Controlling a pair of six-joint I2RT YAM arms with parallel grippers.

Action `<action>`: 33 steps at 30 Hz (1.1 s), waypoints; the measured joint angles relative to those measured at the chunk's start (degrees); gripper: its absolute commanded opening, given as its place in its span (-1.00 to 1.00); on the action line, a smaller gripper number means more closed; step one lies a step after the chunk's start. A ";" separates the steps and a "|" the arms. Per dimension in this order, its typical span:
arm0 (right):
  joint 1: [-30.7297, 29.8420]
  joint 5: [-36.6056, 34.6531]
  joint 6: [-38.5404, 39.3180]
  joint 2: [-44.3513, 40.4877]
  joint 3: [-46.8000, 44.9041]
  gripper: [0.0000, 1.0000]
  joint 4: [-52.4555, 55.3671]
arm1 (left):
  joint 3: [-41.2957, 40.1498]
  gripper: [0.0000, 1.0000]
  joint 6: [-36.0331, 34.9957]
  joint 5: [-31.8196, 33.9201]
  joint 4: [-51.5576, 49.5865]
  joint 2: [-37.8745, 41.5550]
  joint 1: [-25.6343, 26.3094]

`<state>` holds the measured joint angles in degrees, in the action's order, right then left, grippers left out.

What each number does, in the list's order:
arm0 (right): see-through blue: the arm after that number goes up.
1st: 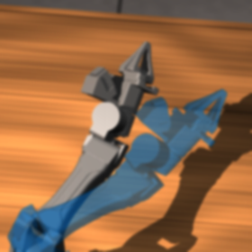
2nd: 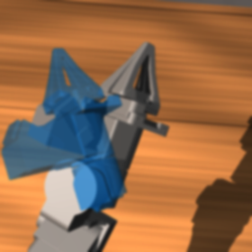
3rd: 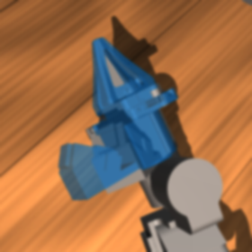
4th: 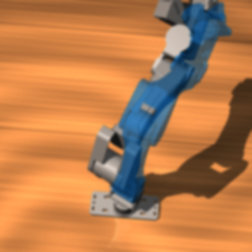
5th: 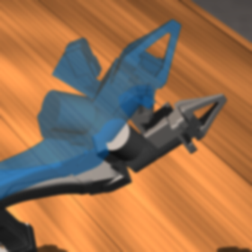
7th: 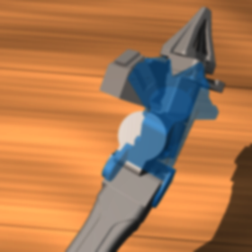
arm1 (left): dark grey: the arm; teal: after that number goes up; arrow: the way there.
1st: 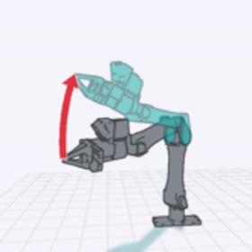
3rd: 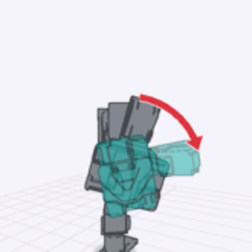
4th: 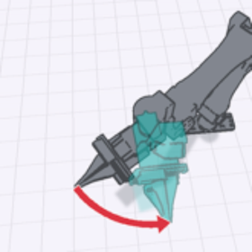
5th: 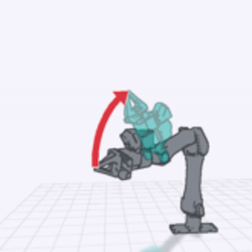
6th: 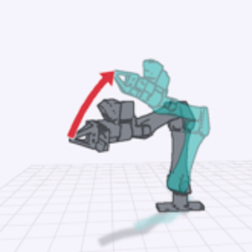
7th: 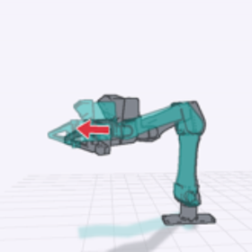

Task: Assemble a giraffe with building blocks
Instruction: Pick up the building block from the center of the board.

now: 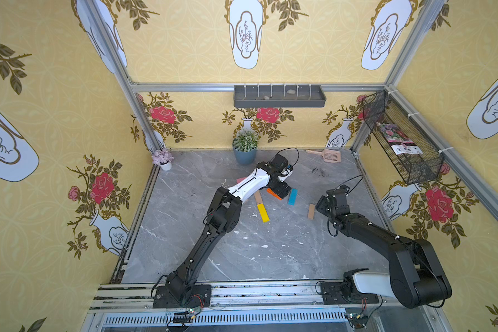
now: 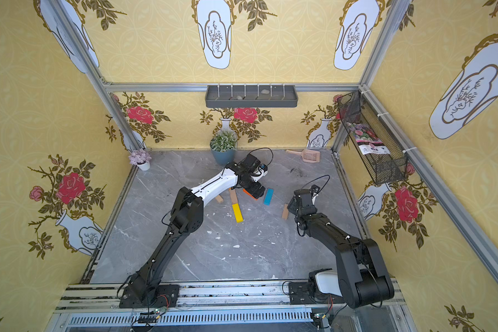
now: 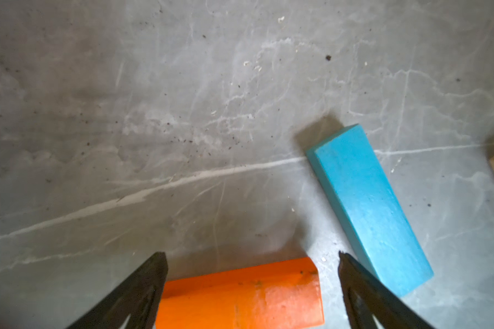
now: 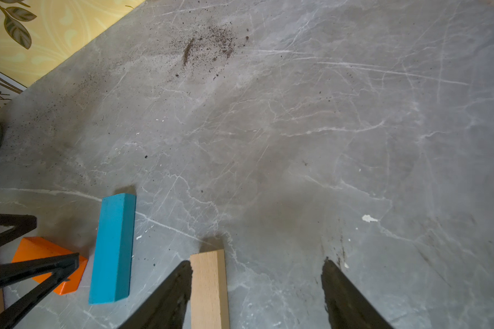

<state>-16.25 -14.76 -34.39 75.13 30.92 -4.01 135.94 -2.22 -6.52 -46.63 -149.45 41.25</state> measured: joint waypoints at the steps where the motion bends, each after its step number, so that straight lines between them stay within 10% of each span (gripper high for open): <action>1: 0.00 0.13 0.02 0.02 0.00 0.44 -0.24 | 0.00 0.90 0.33 -0.13 -0.24 -0.17 -0.13; 33: 0.11 1.55 0.37 1.14 0.63 0.44 -0.81 | -18.97 0.61 5.60 -1.84 5.31 10.25 1.16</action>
<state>-16.14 -13.21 -34.02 76.27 31.55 -4.82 116.97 3.38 -8.36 -41.32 -139.20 42.41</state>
